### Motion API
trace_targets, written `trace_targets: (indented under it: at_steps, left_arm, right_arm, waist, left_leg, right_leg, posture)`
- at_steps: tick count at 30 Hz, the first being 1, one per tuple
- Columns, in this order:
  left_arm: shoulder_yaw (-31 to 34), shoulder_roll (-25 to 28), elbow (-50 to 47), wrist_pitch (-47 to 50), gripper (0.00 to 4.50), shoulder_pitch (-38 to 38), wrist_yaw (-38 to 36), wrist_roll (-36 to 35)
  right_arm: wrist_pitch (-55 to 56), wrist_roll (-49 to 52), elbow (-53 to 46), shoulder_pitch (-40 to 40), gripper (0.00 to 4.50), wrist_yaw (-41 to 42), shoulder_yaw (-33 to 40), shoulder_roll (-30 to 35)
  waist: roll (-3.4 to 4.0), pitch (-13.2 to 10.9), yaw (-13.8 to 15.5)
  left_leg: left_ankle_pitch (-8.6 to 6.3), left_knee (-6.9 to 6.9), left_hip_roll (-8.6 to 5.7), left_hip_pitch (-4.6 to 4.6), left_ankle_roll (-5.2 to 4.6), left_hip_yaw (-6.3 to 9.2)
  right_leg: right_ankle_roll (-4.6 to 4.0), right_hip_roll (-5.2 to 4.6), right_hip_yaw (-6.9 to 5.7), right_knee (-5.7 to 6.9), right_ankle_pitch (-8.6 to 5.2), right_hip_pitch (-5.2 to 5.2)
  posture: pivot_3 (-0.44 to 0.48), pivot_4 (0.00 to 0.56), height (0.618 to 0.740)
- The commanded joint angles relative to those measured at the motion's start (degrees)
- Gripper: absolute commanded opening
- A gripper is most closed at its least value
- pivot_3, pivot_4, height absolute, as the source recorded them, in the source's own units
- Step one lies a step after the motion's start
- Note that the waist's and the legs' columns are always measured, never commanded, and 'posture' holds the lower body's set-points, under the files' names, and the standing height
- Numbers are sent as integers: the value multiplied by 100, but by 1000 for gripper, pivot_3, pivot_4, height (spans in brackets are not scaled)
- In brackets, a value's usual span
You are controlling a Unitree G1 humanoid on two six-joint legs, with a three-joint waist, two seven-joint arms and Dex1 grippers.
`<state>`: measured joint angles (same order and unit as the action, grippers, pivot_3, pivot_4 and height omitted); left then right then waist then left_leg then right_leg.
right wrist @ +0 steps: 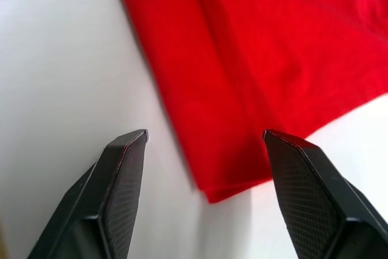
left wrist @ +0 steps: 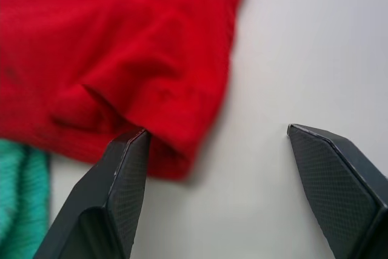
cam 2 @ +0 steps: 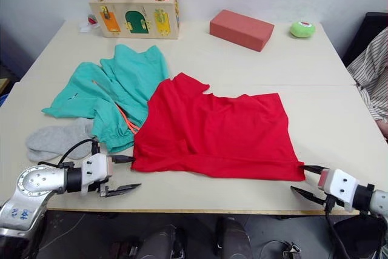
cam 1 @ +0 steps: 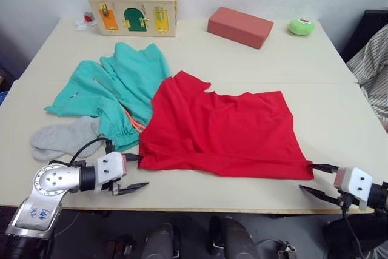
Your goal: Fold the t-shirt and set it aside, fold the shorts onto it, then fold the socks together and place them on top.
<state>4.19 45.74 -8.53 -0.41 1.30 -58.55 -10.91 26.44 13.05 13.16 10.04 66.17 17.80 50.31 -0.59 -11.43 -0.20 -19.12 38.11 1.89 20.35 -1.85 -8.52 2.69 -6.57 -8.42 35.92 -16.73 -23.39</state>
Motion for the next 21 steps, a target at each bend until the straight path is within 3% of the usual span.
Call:
trace_targets:
  at_steps: [1,3,9,15,21]
  left_arm:
    - [-177,-47,46,-46,3781,-136,135,212]
    - [-398,-28,172,92,3781,-265,206,456]
    - [-535,69,136,332,1972,-289,82,390]
    - [-429,107,-96,416,74,-98,-69,119]
    - [-228,200,-502,459,5,320,-275,-282]
  right_arm:
    - [159,-228,330,-139,2698,-84,-246,-23]
    - [161,-240,400,-308,2199,-76,-385,-33]
    - [81,-105,357,-443,111,-5,-525,43]
    - [-193,158,93,-214,0,156,-374,186]
    - [-336,409,-138,378,0,278,-21,377]
  waist:
    - [-4,2,5]
    - [-14,10,8]
    - [16,33,17]
    - [20,35,20]
    - [22,34,25]
  left_leg:
    - [0,0,0,-1,0,0]
    - [1,1,0,-5,0,0]
    - [-6,1,-2,-14,11,0]
    - [-6,0,-1,-14,8,1]
    - [4,-9,0,-4,1,1]
  right_leg:
    - [0,0,0,0,0,1]
    - [0,0,0,0,1,7]
    - [2,-5,2,-3,9,17]
    - [1,-5,2,1,10,14]
    - [-5,-5,-2,-7,3,3]
  posture:
    - [0,150,740]
    - [0,150,740]
    - [0,150,740]
    - [0,150,740]
    - [0,150,740]
